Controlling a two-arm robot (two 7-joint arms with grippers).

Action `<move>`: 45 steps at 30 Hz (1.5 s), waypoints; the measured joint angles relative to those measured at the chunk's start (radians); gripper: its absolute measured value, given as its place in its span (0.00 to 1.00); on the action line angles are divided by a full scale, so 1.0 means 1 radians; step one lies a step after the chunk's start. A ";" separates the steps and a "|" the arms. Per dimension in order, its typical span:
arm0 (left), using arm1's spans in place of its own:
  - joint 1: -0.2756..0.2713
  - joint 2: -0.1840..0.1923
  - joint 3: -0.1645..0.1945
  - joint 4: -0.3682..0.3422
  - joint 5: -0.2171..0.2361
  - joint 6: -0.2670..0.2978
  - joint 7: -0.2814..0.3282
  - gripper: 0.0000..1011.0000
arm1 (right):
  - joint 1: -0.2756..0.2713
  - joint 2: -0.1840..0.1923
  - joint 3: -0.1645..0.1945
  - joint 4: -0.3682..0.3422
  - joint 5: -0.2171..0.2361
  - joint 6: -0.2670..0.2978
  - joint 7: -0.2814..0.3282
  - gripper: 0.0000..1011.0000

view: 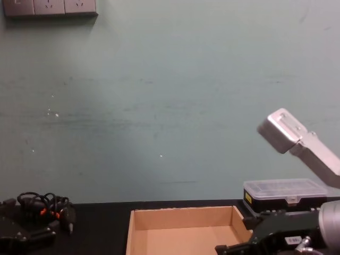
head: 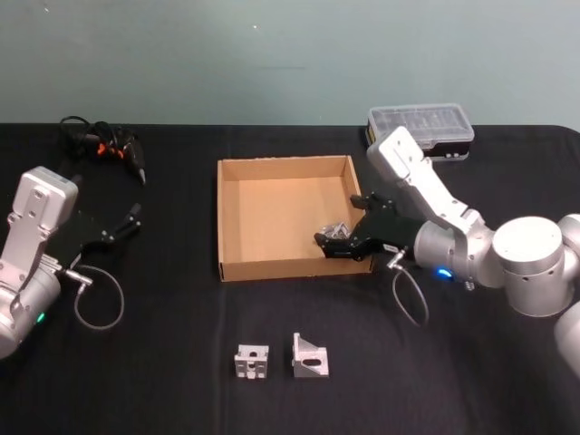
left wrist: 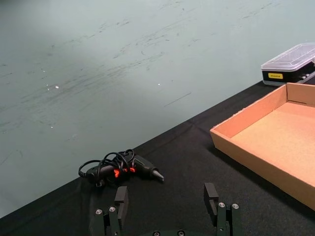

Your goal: Use one hand to pick up the angle iron from the table and place it into the box.

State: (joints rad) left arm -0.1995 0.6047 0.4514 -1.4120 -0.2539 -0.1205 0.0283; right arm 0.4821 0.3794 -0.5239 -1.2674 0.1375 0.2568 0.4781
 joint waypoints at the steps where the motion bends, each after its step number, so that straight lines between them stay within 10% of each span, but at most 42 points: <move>1: 0.000 0.000 0.000 0.000 0.000 0.000 0.000 1.00 | -0.003 0.002 0.004 -0.004 0.003 -0.002 0.001 0.99; 17: 0.000 0.000 0.000 0.000 0.000 0.000 0.000 1.00 | -0.077 0.060 0.084 -0.134 0.074 -0.052 0.029 0.99; 35: 0.000 0.000 0.000 0.000 0.000 0.000 0.000 1.00 | -0.211 0.268 0.130 -0.367 0.213 -0.137 0.177 0.99; 45: 0.000 0.000 0.000 0.000 0.000 0.000 0.000 1.00 | -0.238 0.363 0.099 -0.405 0.264 -0.166 0.299 0.99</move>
State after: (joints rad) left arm -0.1996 0.6047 0.4514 -1.4120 -0.2539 -0.1205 0.0283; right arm 0.2441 0.7428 -0.4251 -1.6728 0.4020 0.0905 0.7767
